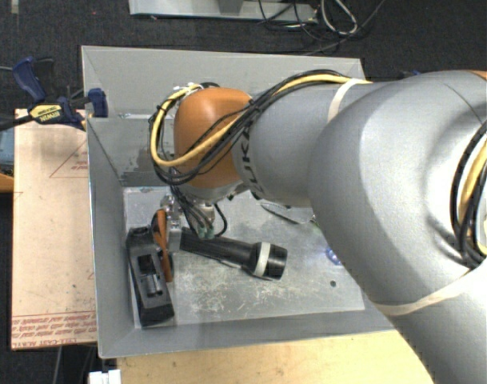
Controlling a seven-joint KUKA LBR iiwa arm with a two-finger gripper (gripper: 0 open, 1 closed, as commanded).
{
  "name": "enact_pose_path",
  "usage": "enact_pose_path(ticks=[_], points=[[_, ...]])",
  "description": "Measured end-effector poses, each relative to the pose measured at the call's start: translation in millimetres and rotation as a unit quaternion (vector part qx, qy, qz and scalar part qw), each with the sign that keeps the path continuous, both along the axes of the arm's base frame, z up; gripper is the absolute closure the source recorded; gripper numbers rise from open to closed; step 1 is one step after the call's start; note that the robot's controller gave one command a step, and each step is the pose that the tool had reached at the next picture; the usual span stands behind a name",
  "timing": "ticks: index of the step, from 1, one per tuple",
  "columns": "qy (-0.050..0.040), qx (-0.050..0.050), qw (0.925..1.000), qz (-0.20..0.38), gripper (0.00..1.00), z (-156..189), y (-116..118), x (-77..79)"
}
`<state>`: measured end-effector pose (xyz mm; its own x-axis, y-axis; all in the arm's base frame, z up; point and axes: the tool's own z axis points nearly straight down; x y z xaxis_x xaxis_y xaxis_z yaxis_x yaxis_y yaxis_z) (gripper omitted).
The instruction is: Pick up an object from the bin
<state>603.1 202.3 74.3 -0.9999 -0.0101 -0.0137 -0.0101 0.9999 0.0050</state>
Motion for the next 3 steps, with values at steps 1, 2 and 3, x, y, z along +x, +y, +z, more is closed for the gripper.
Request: enact_pose_path(ticks=[1,2,3], points=[[-0.0018,0.001,1.0000,-0.002,1.00,14.2,3.5,-0.8],[-0.0016,0.002,1.0000,-0.005,1.00,14.3,3.1,-0.9],[-0.0030,0.002,1.0000,0.001,1.00,16.3,3.7,-1.0]])
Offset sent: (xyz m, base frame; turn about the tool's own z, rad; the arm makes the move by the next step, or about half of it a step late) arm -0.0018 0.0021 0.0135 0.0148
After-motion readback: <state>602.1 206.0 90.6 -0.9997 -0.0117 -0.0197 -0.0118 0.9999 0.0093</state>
